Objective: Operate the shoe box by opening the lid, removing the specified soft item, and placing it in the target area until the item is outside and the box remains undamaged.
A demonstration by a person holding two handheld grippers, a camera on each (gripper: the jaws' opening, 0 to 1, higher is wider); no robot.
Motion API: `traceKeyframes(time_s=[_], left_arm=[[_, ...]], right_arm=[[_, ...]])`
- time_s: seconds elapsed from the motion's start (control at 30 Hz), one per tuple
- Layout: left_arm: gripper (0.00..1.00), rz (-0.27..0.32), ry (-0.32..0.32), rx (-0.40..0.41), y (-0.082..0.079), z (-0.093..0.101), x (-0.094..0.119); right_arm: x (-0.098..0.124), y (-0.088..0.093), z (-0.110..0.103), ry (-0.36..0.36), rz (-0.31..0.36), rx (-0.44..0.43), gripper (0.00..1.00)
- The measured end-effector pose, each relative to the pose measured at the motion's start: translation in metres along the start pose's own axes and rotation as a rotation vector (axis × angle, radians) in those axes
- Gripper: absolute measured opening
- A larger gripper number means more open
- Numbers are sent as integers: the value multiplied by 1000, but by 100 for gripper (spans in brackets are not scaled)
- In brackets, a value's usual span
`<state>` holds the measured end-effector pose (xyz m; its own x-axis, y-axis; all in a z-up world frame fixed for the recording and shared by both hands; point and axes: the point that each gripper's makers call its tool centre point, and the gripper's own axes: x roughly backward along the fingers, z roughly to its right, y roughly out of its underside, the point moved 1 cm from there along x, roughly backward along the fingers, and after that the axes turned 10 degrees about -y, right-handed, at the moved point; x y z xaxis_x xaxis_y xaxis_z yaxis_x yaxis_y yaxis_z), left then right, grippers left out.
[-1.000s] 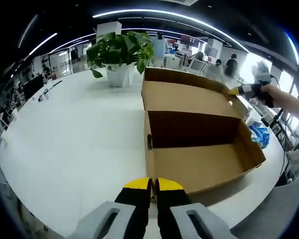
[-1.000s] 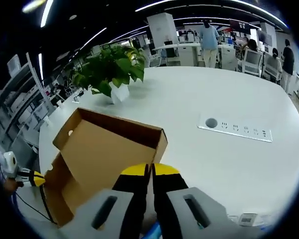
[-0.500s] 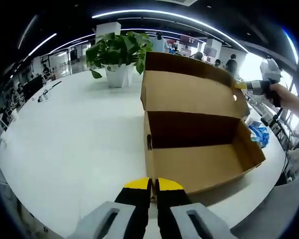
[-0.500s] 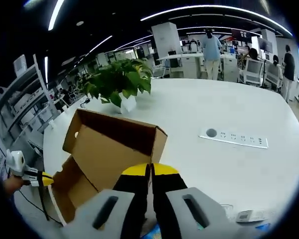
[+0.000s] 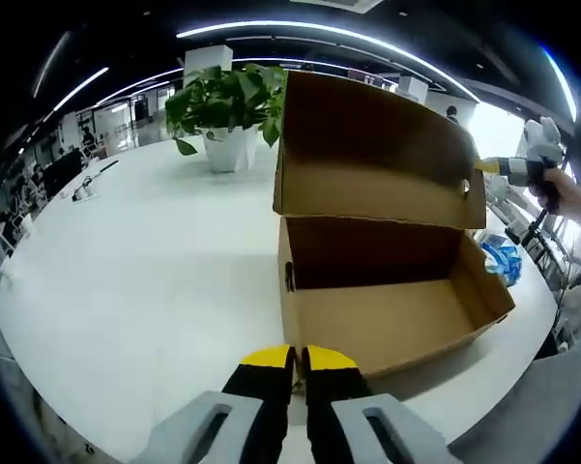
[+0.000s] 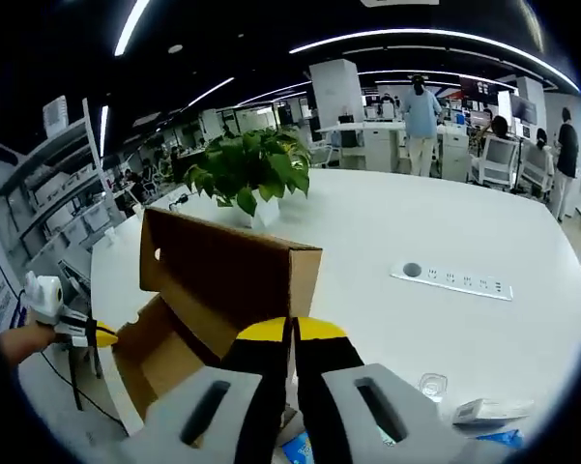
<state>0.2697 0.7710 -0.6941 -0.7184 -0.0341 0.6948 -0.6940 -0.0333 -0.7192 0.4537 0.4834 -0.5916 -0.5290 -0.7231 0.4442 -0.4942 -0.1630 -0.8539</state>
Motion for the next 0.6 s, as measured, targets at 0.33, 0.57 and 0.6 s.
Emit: traceKeyframes(time_s=[0.33,0.57,0.6], left_arm=[[4,8,11,2,0,-1,0],[5,2,13,-15,1,0,-2],[5,2,13,-18,2,0,-2]], right_arm=[[20,10,-22,3,40,46,0],[30,20,-34,6,63,61,0],[31,21,-36,10,67,65,0]])
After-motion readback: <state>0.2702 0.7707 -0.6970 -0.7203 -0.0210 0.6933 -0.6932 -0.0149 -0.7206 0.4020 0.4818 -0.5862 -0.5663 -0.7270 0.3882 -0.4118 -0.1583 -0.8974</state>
